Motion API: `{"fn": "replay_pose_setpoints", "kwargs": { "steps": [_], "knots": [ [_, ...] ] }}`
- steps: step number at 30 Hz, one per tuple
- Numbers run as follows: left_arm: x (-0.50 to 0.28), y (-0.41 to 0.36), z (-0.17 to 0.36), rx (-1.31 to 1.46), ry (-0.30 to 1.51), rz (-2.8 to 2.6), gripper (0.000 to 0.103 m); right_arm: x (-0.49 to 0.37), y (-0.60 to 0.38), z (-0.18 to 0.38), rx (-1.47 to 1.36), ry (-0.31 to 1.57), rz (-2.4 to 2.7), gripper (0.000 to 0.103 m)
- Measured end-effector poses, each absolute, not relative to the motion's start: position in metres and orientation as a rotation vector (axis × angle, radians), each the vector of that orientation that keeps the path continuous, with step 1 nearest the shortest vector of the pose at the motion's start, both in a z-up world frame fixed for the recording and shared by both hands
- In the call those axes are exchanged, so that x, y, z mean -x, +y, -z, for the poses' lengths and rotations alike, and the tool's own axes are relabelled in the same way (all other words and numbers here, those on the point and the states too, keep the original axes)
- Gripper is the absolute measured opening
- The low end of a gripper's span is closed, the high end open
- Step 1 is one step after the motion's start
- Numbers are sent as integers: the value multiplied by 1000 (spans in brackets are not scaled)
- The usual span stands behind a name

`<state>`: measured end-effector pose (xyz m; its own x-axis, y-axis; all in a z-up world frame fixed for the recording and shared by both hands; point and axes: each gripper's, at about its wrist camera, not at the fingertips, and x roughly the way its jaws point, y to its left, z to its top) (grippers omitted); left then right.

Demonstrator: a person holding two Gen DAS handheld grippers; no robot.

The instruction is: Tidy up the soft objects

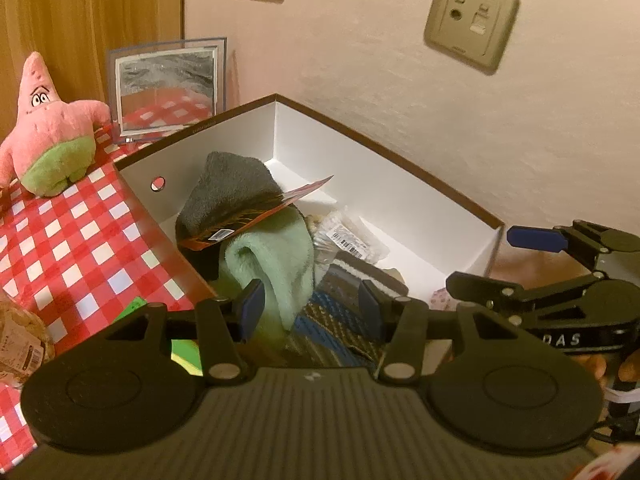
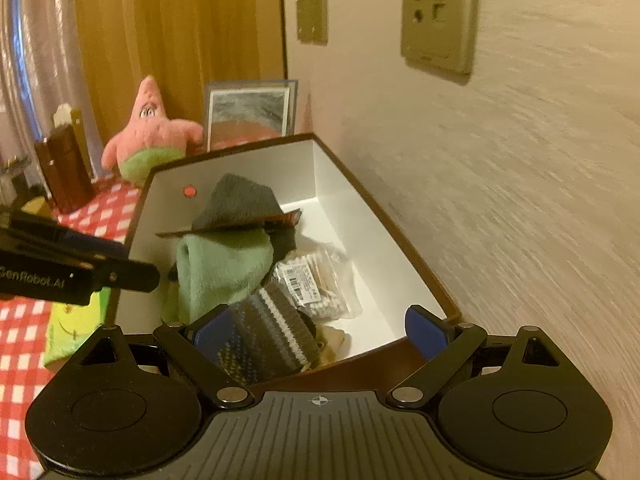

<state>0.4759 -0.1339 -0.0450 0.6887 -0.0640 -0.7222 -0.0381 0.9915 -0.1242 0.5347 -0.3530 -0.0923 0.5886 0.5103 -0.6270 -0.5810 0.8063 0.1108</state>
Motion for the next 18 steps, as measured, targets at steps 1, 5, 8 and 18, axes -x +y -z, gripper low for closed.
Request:
{"fn": "replay_pose_setpoints", "kwargs": {
  "steps": [1, 5, 8, 18],
  "knots": [
    [-471, -133, 42, 129, 807, 17, 49, -531, -355, 90, 97, 691, -629, 92],
    [-448, -128, 32, 108, 793, 26, 51, -513, -358, 79, 42, 683, -584, 92],
    [-427, -122, 26, 81, 786, 6, 58, -492, -357, 72, 28, 682, -540, 92],
    [-325, -79, 12, 36, 731, -11, 75, -396, -330, 49, -39, 668, -479, 92]
  ]
}}
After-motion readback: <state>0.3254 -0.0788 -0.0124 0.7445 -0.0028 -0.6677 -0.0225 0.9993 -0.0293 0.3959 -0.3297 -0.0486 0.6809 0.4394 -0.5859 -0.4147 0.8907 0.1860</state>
